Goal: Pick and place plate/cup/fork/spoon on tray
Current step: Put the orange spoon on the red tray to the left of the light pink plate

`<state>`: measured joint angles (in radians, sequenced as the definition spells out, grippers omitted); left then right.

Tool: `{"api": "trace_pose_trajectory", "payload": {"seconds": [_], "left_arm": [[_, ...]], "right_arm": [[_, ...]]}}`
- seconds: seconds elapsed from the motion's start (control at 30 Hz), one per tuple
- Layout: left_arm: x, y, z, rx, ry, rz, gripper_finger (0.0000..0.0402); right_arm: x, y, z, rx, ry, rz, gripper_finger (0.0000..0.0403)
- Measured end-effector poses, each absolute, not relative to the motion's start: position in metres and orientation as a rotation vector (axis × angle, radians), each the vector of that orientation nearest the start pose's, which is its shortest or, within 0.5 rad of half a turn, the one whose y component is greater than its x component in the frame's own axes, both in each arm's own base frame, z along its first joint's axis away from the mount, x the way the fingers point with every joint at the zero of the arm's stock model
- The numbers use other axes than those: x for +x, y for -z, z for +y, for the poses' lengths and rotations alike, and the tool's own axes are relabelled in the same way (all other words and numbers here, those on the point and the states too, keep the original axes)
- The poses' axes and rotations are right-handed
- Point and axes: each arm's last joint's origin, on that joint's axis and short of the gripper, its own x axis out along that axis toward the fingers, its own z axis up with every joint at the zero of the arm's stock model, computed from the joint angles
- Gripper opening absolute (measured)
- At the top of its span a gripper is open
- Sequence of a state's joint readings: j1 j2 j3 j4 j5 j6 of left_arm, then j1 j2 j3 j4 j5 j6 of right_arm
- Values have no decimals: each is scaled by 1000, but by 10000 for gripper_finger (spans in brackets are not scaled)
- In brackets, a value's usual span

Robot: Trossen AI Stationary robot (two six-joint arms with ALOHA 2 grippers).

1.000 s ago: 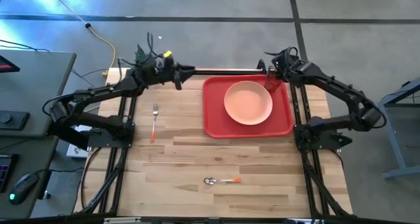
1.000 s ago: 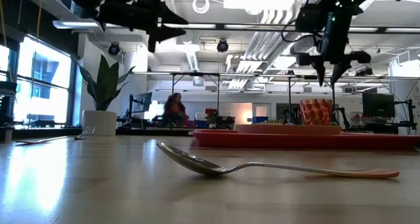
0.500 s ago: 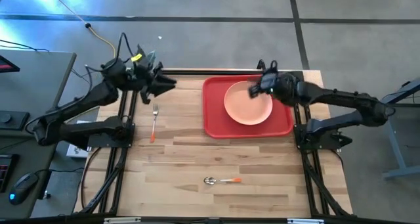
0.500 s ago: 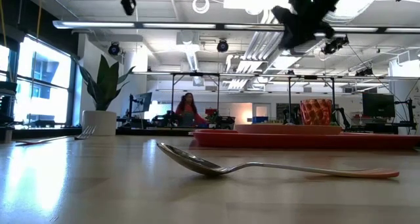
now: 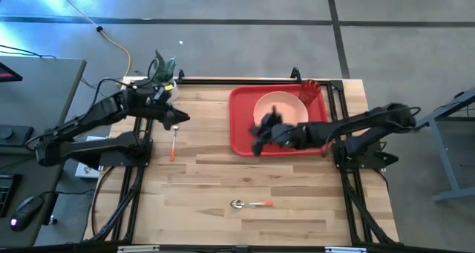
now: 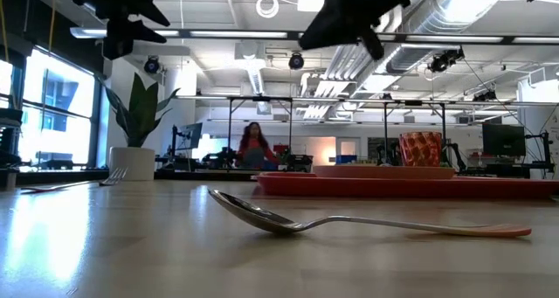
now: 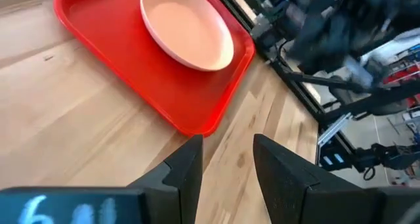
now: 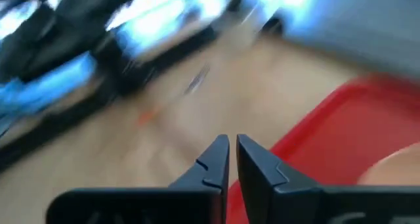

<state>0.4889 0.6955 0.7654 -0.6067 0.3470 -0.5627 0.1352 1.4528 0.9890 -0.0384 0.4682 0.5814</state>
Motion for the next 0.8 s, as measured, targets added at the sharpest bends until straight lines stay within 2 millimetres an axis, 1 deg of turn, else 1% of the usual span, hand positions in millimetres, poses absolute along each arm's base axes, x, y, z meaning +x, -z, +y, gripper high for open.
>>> {"api": "trace_pose_trajectory", "payload": {"seconds": [0.13,0.23,0.37,0.47,0.57,0.63,0.8], "left_arm": [[140,-298,53,-777,-297,462,122],[152,-296,49,-807,-286,464,120],[177,-295,40,-823,-233,443,117],[195,-300,23,-805,-191,354,117],[210,-305,2,-779,-197,240,117],[218,-307,-11,-774,-210,178,117],[230,-297,-42,-754,-243,166,117]], "right_arm": [[324,-236,43,451,294,566,2],[328,-218,61,461,270,632,2],[331,-193,88,493,269,696,0],[327,-179,116,473,214,742,0],[319,-170,139,480,149,805,0],[315,-169,148,469,123,816,0],[304,-167,169,336,14,842,1]]}}
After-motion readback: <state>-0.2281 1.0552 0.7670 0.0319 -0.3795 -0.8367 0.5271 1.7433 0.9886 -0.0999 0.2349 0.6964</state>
